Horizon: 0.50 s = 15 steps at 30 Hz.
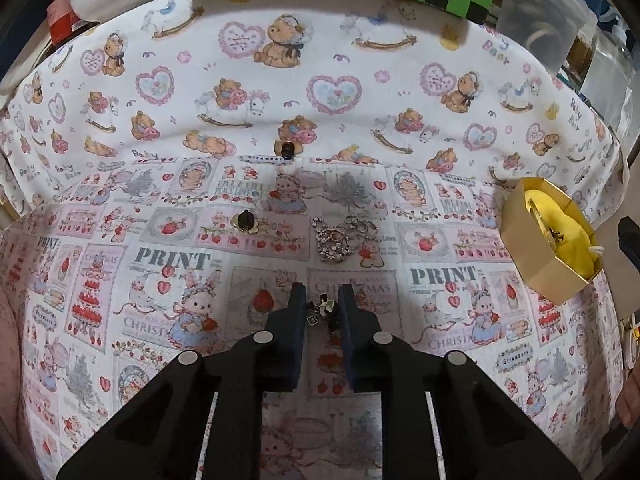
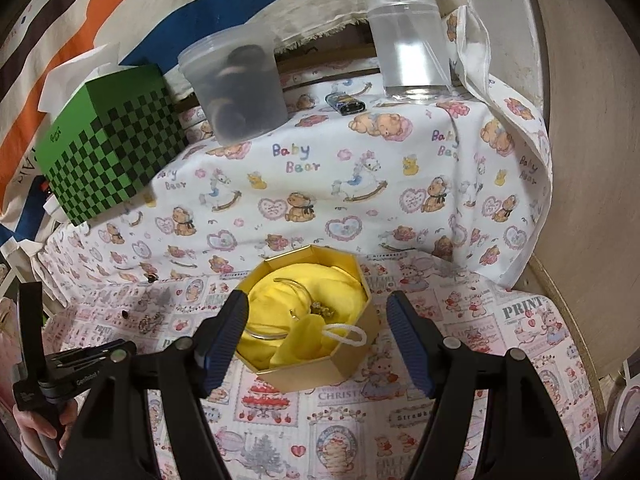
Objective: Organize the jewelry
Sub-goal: 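Hold the earring in the left tool while the right tool moves toward the silver ring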
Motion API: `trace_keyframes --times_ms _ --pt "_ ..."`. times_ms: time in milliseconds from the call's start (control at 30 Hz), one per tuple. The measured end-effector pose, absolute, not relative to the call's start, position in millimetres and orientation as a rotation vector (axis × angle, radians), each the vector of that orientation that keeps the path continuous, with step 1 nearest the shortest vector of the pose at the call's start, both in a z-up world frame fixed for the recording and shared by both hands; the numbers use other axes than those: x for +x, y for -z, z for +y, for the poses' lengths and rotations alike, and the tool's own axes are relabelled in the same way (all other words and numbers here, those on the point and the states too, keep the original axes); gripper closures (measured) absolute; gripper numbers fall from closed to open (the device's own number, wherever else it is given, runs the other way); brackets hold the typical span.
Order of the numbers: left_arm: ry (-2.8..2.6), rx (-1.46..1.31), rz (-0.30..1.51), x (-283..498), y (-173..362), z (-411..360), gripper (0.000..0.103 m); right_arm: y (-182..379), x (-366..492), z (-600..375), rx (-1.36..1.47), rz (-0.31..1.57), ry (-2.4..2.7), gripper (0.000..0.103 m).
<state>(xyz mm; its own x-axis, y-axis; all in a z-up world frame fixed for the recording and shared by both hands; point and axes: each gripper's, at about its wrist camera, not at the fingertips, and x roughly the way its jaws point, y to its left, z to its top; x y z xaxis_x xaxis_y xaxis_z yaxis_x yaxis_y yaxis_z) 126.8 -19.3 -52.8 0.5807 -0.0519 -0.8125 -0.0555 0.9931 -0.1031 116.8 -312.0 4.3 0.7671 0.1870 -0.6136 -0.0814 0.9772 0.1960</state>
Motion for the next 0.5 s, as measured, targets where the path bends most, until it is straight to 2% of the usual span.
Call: trace_keyframes --times_ms 500 --pt "-0.052 -0.148 0.834 110.4 20.8 6.9 0.088 -3.0 115.9 -306.0 0.117 0.663 -0.14 0.032"
